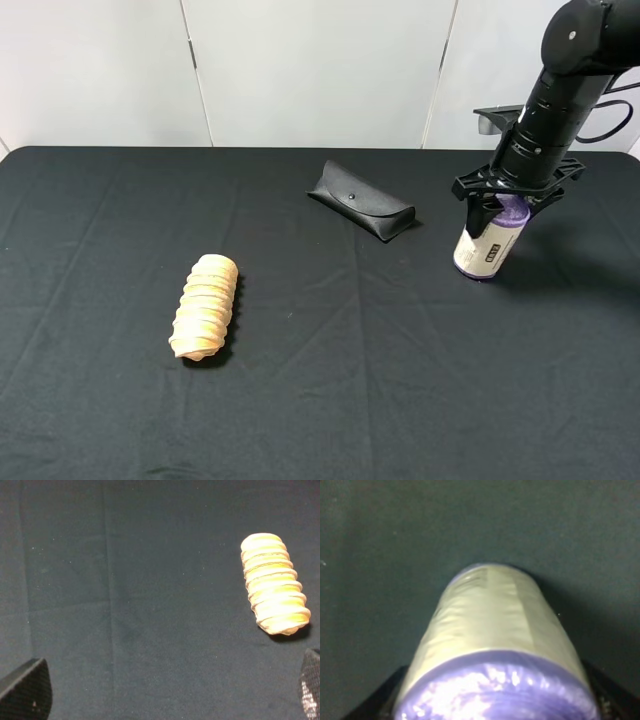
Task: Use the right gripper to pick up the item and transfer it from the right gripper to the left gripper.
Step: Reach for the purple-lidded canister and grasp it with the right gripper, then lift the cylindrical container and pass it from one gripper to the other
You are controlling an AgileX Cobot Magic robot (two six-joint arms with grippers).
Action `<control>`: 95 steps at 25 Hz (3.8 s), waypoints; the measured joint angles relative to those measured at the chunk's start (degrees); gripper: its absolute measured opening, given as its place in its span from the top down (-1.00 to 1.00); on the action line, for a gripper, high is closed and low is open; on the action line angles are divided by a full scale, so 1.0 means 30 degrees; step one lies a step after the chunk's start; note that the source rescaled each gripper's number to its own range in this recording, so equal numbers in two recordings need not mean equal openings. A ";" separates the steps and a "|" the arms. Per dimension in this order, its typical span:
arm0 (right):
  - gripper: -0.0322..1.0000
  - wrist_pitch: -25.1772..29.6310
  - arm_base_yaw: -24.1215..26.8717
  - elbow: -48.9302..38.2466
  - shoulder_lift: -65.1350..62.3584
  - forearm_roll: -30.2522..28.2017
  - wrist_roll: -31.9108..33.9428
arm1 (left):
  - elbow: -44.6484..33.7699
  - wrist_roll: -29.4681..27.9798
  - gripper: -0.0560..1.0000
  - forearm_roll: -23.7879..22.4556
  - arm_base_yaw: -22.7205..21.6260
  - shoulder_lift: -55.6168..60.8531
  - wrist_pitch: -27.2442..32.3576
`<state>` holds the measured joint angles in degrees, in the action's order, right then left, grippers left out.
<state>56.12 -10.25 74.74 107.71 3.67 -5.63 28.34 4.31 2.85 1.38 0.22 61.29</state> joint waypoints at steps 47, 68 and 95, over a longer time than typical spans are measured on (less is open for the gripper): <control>0.80 0.3300 -0.6876 0.2364 -0.4271 0.7904 -0.3914 | 0.0000 -0.0017 -0.93 0.0000 0.0000 0.0000 -0.0399; 0.80 0.4588 -0.6876 0.4786 -0.4271 1.0885 -0.7501 | 0.0630 0.0012 -0.93 0.0090 0.0000 -0.0471 -0.0545; 0.80 0.4588 -0.6876 0.4786 -0.4271 1.1052 -0.7423 | 0.2934 0.6526 -0.93 -0.0077 0.8175 -1.3799 -0.7494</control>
<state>69.89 -30.88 89.09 94.90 36.82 -27.90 37.14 23.88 2.62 25.90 -41.17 38.81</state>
